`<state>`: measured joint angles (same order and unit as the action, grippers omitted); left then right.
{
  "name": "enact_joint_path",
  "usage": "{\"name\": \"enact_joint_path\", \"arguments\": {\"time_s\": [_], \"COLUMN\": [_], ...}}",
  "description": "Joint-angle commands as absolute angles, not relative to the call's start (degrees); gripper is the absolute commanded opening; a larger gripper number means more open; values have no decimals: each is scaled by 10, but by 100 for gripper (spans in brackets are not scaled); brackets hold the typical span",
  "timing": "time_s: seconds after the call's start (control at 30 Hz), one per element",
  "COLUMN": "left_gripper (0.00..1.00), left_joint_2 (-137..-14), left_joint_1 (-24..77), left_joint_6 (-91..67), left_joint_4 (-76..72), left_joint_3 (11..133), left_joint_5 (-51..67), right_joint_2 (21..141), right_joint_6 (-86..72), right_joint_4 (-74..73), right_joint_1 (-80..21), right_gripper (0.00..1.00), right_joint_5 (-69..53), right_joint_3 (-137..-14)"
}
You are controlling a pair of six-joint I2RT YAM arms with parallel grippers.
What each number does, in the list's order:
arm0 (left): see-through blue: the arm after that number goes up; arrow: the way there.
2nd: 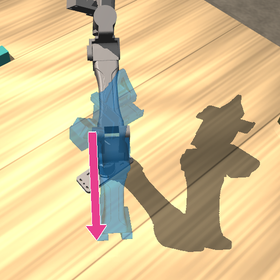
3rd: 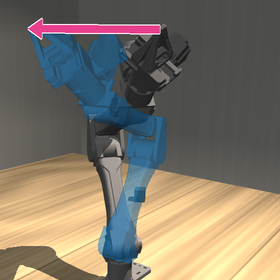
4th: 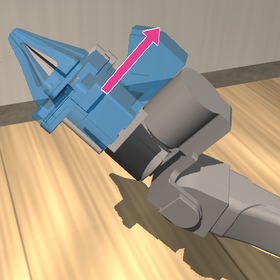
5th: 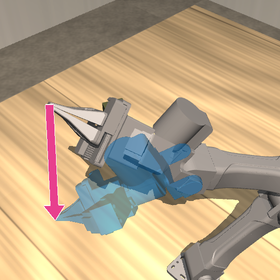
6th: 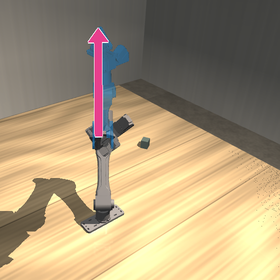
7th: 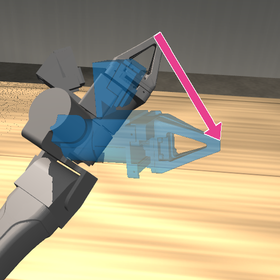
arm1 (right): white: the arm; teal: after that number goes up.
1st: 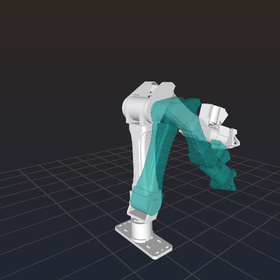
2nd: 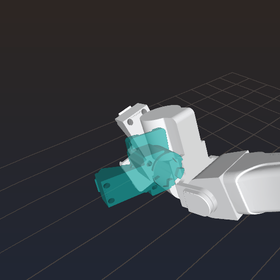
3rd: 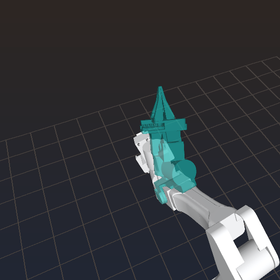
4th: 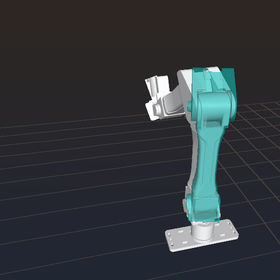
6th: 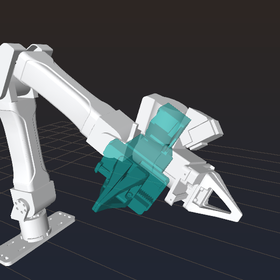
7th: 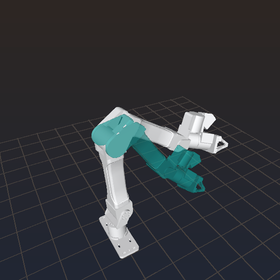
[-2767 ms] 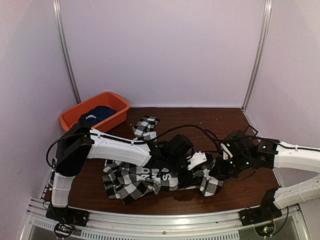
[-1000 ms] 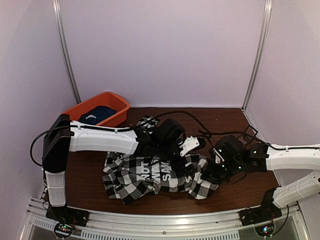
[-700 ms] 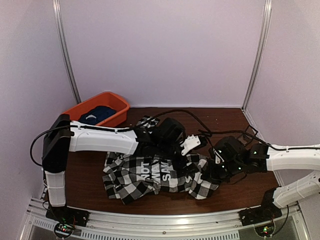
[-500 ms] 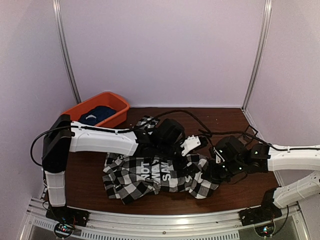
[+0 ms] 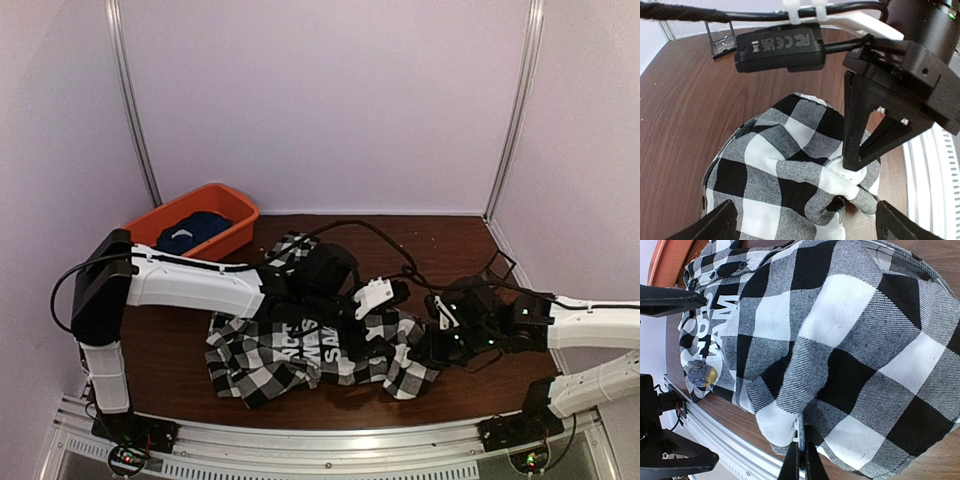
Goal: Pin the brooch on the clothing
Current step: Pin the brooch at the center of the board.
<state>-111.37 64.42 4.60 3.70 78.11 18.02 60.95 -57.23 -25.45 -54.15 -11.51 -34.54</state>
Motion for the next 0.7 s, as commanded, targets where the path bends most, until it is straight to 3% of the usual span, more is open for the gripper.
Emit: {"name": "enact_joint_path", "arguments": {"time_s": [0.0,0.67], "left_gripper": [98,98], "left_joint_2": [-1106,-1197], "left_joint_1": [655,668], "left_joint_6": [81,61], "left_joint_4": [32,58], "left_joint_3": [796,845], "left_joint_5": [200,186], "right_joint_2": [590,568], "right_joint_6": [-569,-585], "right_joint_4": [-272,-302], "right_joint_1": [-546,-546], "right_gripper": [0,0], "right_joint_5": [-101,-65], "right_joint_3": [-348,-375]}}
